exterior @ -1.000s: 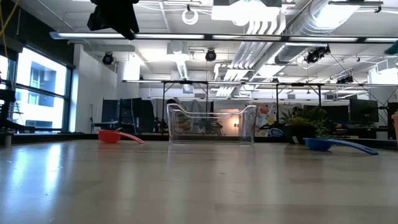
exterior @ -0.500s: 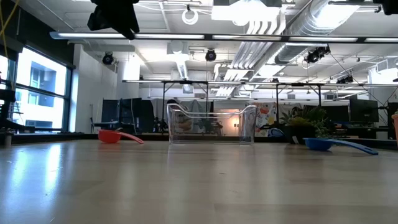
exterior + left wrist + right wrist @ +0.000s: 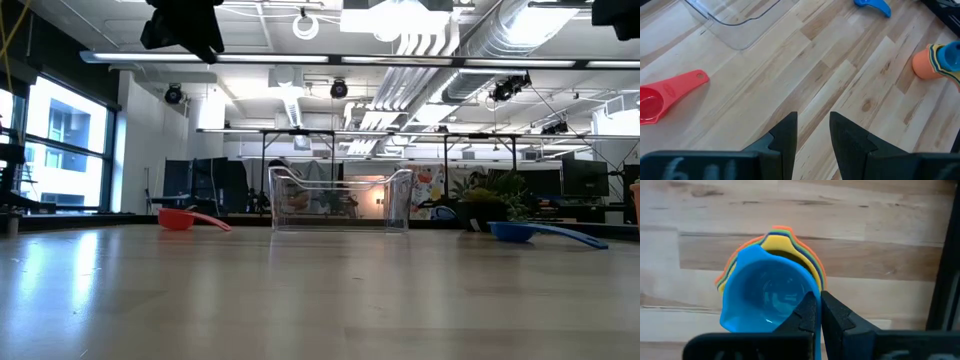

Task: Nest measuring cups in basket
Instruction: Stack the sky blue measuring cup on top of the yellow measuring cup

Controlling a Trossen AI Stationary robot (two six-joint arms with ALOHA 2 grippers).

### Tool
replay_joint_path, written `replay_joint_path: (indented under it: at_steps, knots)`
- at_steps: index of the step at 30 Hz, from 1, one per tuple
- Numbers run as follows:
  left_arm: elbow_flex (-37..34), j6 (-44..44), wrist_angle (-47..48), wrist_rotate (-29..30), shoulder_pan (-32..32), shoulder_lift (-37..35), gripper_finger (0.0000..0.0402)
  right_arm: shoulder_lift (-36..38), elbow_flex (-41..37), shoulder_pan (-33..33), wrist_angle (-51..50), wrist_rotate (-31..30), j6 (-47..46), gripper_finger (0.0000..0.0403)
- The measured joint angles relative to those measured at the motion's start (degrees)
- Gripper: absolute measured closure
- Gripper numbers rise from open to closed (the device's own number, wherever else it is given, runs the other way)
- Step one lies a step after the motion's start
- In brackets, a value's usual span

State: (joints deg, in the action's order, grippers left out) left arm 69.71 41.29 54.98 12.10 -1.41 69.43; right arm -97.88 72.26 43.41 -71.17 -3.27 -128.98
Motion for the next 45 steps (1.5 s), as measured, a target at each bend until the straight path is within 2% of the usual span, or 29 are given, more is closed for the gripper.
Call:
replay_joint_path:
  at_steps: [13, 29, 38, 41, 45]
  knots:
    - [0.00, -1.47, -0.04, 0.00, -0.02, 0.00, 0.0296, -0.51, -0.01, -1.55, 1.67, -0.77, 0.56, 0.0399]
    - [0.00, -1.49, -0.57, 0.00, -0.02, 0.00, 0.0296, 0.86, 0.01, -1.87, 3.37, -0.90, 1.52, 0.0301]
    - [0.00, -1.50, -1.93, 0.00, -0.02, 0.00, 0.0296, 5.90, 0.01, -0.27, 3.19, 2.57, 0.26, 0.0285]
    - [0.00, -1.50, -1.91, 0.00, -0.01, 0.00, 0.0296, 6.09, 0.01, 1.15, 3.47, 5.52, -0.04, 0.0285]
    - [0.00, -1.50, -1.92, 0.00, -0.01, 0.00, 0.0296, 4.70, 0.01, 2.99, 5.29, 6.13, -0.03, 0.0285]
